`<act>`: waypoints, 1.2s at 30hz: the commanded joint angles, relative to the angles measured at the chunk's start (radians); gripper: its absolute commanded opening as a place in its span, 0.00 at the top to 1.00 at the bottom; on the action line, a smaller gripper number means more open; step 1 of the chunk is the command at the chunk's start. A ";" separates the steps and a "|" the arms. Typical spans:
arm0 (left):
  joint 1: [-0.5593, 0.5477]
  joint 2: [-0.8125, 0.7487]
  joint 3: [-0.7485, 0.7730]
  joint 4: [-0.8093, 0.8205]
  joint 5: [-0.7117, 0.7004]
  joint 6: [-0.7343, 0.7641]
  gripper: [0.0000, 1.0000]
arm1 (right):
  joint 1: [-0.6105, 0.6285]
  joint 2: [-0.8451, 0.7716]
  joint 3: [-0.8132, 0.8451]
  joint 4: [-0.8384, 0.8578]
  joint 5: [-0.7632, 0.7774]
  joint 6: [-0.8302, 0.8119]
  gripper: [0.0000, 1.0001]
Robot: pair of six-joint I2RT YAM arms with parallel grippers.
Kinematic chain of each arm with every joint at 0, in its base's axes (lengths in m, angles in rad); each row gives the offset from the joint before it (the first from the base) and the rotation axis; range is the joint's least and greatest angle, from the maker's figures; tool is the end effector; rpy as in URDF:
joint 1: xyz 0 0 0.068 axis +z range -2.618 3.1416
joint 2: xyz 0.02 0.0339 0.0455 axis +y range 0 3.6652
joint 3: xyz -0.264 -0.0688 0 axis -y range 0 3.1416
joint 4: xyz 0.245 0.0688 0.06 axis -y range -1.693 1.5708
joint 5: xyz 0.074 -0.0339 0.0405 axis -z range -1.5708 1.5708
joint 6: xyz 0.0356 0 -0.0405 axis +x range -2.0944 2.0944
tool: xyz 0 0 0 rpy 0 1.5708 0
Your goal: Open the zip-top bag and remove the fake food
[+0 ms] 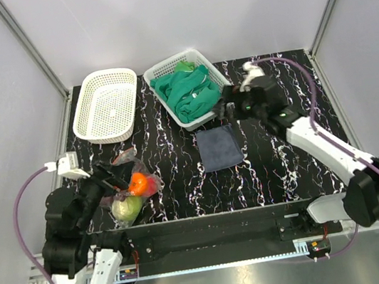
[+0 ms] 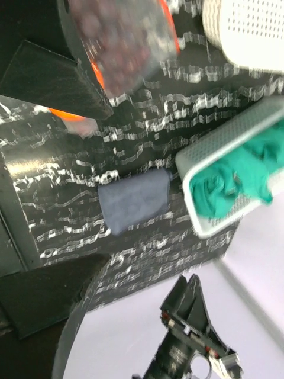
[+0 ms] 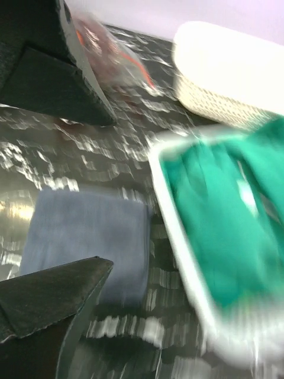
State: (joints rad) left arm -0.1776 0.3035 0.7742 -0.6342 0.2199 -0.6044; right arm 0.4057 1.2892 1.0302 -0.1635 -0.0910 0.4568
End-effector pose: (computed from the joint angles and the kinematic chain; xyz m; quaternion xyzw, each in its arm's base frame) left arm 0.0641 -0.0194 0.3393 -0.0911 0.7557 -0.3224 0.5627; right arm 0.2731 0.1208 0.3175 -0.0033 0.8391 0.2615 0.4769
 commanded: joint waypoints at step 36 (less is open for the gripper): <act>0.006 0.453 0.108 -0.226 -0.464 -0.064 0.01 | 0.630 0.621 0.303 0.182 0.019 -0.061 0.03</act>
State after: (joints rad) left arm -0.1764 0.6941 0.9440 -0.9108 -0.2283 -0.5545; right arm 1.0901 1.9781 1.3834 -0.0017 -0.1814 0.4122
